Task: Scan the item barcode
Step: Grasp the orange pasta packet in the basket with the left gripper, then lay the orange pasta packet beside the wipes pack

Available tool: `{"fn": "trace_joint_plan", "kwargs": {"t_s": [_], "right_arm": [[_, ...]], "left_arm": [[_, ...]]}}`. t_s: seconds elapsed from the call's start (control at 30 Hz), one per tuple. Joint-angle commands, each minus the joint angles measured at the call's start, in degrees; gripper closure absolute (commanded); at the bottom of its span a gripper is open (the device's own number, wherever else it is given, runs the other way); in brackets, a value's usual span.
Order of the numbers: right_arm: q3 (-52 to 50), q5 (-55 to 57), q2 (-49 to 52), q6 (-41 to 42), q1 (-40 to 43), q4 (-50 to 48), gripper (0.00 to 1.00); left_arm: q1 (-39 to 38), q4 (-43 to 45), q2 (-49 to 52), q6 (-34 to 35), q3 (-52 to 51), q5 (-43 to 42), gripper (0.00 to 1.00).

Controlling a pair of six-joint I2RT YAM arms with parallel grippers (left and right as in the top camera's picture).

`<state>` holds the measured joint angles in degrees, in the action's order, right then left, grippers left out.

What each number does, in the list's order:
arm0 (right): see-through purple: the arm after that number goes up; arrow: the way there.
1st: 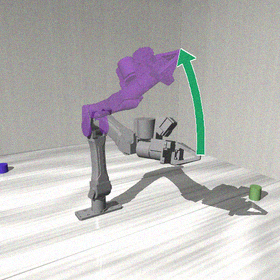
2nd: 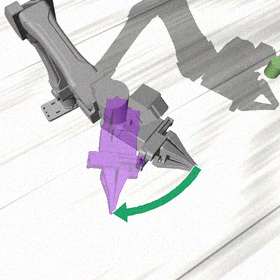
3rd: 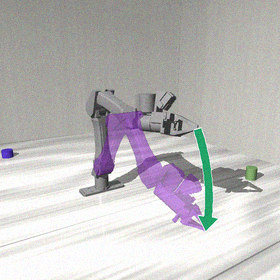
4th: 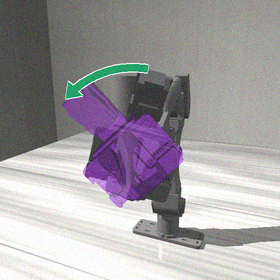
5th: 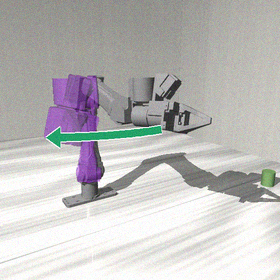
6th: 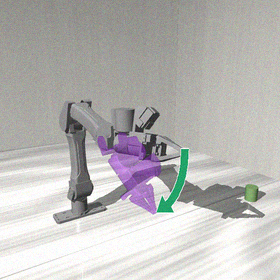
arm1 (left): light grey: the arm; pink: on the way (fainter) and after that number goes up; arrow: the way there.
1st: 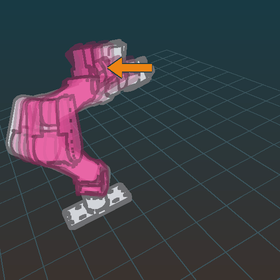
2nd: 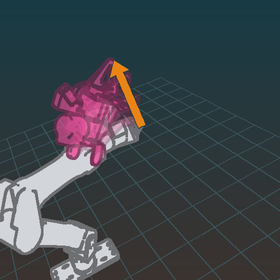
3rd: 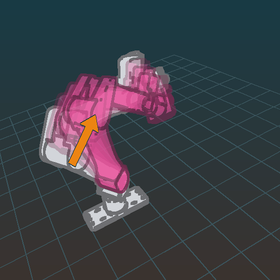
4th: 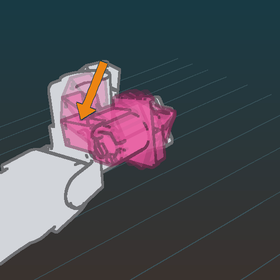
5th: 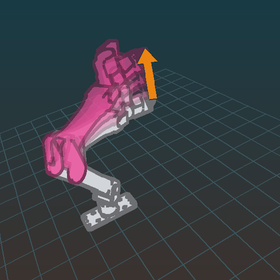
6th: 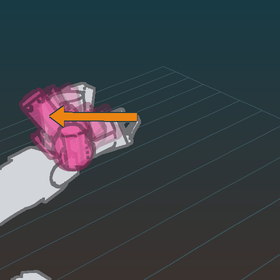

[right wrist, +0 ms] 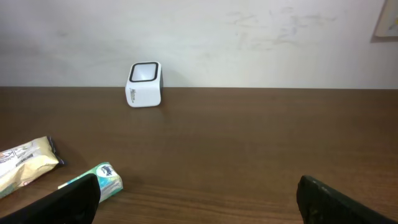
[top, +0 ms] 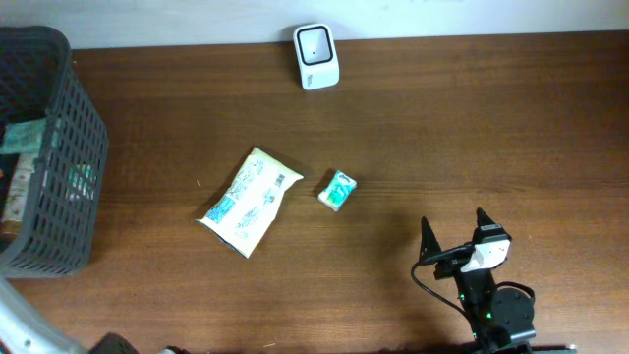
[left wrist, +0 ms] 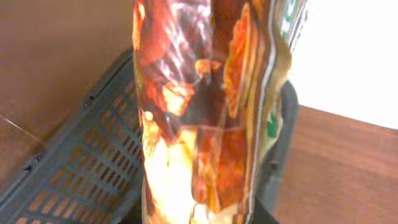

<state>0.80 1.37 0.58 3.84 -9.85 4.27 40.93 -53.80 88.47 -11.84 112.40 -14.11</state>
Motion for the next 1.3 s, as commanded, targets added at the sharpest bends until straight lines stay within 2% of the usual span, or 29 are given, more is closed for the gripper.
{"fn": "trace_joint_plan", "kwargs": {"t_s": [0.0,0.1,0.2,0.3,0.33,0.43,0.57,0.6,0.7,0.77,0.83,0.93,0.97,1.03,1.07,1.1,1.17,1.27], "right_arm": [[-0.48,-0.11,-0.37,-0.44,-0.26,0.2,0.01],[-0.48,-0.11,-0.37,-0.44,-0.28,0.2,0.01],[-0.48,-0.11,-0.37,-0.44,-0.28,0.22,0.01],[-0.48,-0.11,-0.37,-0.44,-0.26,0.2,0.01],[-0.48,-0.11,-0.37,-0.44,-0.26,0.2,0.01],[-0.48,-0.11,-0.37,-0.44,-0.28,0.2,0.01],[-0.48,-0.11,-0.37,-0.44,-0.26,0.2,0.01],[-0.48,-0.11,-0.37,-0.44,-0.26,0.2,0.01],[-0.48,-0.11,-0.37,-0.44,-0.26,0.2,0.01],[-0.48,-0.11,-0.37,-0.42,-0.26,0.2,0.01],[-0.48,-0.11,-0.37,-0.44,-0.26,0.2,0.01],[-0.48,-0.11,-0.37,-0.44,-0.28,0.2,0.01],[-0.48,-0.11,-0.37,-0.44,-0.26,0.2,0.01],[-0.48,-0.11,-0.37,-0.44,-0.26,0.2,0.01],[-0.48,-0.11,-0.37,-0.44,-0.26,0.2,0.01],[-0.48,-0.11,-0.37,-0.44,-0.26,0.2,0.01],[-0.48,-0.11,-0.37,-0.44,-0.26,0.2,0.01],[-0.48,-0.11,-0.37,-0.44,-0.28,0.2,0.01]], "left_arm": [[-5.6,-2.69,-7.48,3.39,1.84,-1.6,1.0],[-17.77,-12.37,-7.17,5.2,1.25,-1.6,1.0],[-30.97,-17.03,-3.78,5.27,-1.36,-1.6,1.0],[-43.32,-16.09,1.49,8.13,-7.82,-1.2,1.0],[-46.31,-15.21,3.32,11.08,-9.4,-1.16,1.0],[-55.47,-11.13,8.57,14.32,-13.14,-1.18,1.0],[-65.9,-8.35,15.56,15.34,-14.56,-1.11,1.0],[-67.73,-8.35,17.11,15.61,-14.97,-0.85,1.0],[-70.86,-9.2,20.04,23.39,-17.38,6.45,1.0],[-71.3,-8.61,20.17,36.52,-22.95,13.55,1.0],[-71.3,-2.89,20.17,37.11,-29.62,12.44,1.0],[-71.32,6.03,20.22,37.13,-37.13,4.83,1.0],[-71.47,6.23,20.22,37.13,-37.46,4.39,0.89],[-73.18,6.45,20.22,37.07,-37.46,2.93,0.26],[-74.25,6.93,20.22,37.07,-37.44,2.71,0.07],[-74.93,7.5,20.15,35.36,-36.35,1.66,0.02],[-73.61,2.27,19.85,30.6,-28.7,0.35,0.01],[-67.47,-9.44,19.34,24.13,-10.25,0.94,0.0]]}}
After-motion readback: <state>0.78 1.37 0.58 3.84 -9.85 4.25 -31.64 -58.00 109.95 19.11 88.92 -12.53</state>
